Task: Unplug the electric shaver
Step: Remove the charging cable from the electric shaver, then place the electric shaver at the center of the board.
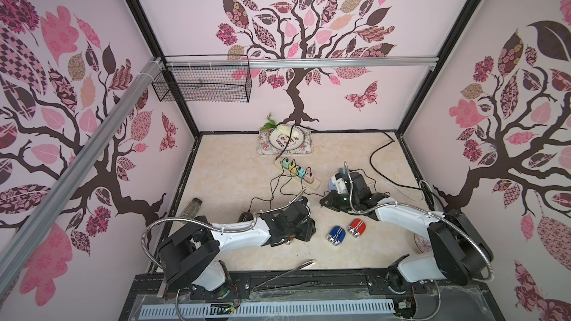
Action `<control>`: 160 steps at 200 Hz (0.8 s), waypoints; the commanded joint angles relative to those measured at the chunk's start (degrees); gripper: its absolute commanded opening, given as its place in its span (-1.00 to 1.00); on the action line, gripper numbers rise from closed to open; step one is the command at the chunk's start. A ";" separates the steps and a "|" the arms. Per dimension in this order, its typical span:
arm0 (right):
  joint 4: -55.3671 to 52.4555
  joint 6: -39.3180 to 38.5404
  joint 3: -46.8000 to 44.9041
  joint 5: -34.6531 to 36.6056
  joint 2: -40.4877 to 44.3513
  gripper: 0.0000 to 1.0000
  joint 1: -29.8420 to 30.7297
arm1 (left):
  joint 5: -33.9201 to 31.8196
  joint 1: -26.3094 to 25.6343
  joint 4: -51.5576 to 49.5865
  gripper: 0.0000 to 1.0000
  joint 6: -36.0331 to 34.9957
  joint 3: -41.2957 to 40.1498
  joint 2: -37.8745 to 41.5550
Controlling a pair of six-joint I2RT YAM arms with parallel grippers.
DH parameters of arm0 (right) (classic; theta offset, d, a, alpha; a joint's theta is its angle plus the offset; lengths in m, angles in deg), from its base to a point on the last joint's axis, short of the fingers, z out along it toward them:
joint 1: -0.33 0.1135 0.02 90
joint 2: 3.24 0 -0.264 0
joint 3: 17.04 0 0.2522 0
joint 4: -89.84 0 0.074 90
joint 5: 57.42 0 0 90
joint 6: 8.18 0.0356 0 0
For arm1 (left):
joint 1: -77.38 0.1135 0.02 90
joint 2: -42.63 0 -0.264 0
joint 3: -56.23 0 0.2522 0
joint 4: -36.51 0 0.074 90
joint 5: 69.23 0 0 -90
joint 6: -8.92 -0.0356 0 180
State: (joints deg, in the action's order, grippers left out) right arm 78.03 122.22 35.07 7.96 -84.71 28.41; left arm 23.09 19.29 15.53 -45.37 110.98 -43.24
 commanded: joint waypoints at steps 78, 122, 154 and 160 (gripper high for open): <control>1.11 -1.39 -3.82 1.59 -2.25 -0.85 -0.43 | -3.61 -1.79 -4.14 -1.00 -1.90 8.79 -6.28; 2.81 -1.29 -4.98 1.42 -4.87 -0.85 -0.46 | -5.03 -3.10 -6.49 -1.00 -2.64 11.86 -9.24; 3.29 -1.34 -5.02 1.76 -6.53 -0.84 -0.40 | -6.63 -3.92 -8.86 -1.00 -3.09 14.56 -11.47; 3.39 -1.29 -5.04 1.81 -6.79 -0.84 -0.40 | -6.97 -3.95 -9.59 -1.00 -3.19 15.21 -11.91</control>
State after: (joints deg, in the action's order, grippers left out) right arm 80.24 121.43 29.76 8.99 -90.04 28.26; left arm 18.50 15.82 7.64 -47.25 122.13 -53.93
